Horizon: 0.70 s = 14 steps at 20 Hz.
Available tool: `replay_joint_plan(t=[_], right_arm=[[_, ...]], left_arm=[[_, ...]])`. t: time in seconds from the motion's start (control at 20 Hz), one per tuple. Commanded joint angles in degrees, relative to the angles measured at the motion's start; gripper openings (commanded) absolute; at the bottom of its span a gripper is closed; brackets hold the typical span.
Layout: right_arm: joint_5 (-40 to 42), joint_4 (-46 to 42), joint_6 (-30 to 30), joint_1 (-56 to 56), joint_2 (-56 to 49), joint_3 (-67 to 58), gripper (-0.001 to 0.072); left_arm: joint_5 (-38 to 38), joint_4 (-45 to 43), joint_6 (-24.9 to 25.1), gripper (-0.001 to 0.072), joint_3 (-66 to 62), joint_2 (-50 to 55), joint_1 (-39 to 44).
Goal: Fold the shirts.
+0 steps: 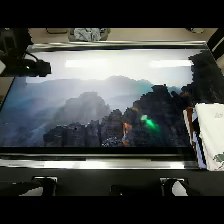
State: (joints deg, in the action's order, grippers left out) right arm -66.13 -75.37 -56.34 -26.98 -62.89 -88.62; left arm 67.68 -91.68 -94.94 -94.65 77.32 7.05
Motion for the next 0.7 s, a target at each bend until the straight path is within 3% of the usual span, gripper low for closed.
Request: replay_joint_plan(t=[0.0,0.15,0.25,0.65], right_arm=[[-11.85,-9.75,-10.43,25.46,-7.63,1.75,0.0709],[-19.47,-2.51,-9.09,32.24,-16.33,4.66,0.0698],[-19.26,-2.64,-11.87,33.0,-19.06,5.07,0.07],[-19.45,-6.32,-13.99,32.83,-19.85,5.05,0.0699]], left_arm=[[15.52,-4.74,-5.31,0.069,5.81,5.03,0.31],[9.94,-3.26,-4.81,0.0689,20.31,-1.55,2.99],[6.29,-3.04,-4.79,0.0683,25.16,-4.48,4.2],[6.21,-2.99,-4.72,0.068,25.55,-4.24,4.87]])
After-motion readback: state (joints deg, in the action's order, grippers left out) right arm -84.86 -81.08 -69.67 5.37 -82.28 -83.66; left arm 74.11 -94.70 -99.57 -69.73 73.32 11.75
